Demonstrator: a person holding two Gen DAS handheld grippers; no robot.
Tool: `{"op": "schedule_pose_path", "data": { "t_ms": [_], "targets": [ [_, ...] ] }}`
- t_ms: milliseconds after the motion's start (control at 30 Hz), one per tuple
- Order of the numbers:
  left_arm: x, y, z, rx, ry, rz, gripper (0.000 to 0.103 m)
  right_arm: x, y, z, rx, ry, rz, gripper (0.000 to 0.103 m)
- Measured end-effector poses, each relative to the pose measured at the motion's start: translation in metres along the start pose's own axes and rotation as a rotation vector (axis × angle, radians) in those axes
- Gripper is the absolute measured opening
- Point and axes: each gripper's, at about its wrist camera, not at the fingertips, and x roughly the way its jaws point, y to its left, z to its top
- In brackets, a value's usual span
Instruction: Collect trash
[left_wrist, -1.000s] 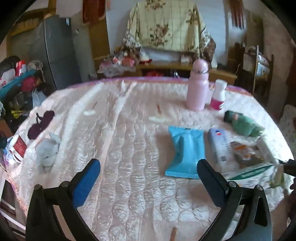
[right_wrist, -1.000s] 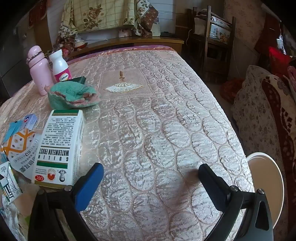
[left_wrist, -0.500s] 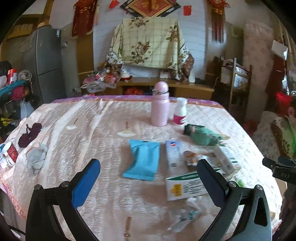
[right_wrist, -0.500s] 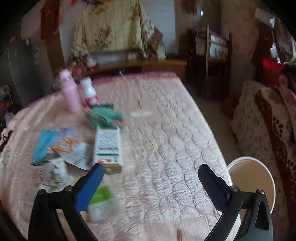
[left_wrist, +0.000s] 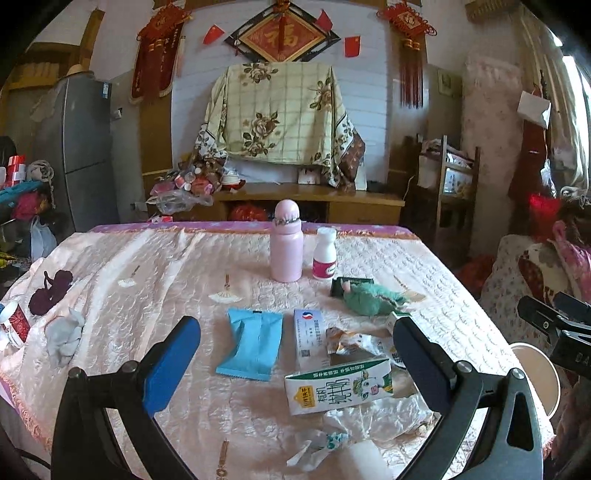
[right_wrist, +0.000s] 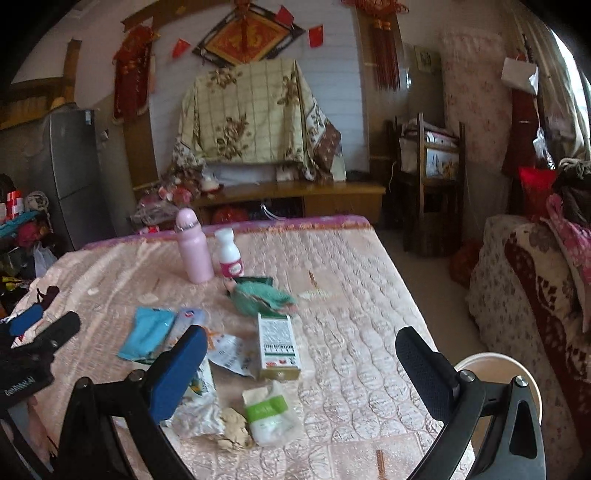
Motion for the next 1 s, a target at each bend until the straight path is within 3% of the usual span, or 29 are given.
{"op": "schedule_pose_path", "data": {
  "t_ms": [233, 1000],
  "targets": [
    [-0.004, 0.003, 0.004, -0.011, -0.028, 0.002, 0.103, -0.01, 0.007, 0.006, -0.015, -0.041, -0.005, 0.103],
    [0.0, 0.011, 0.003, -0.034, -0.034, 0.0, 0.103, -0.009, 0.01, 0.015, -0.012, -0.059, -0.015, 0.103]
  ]
}}
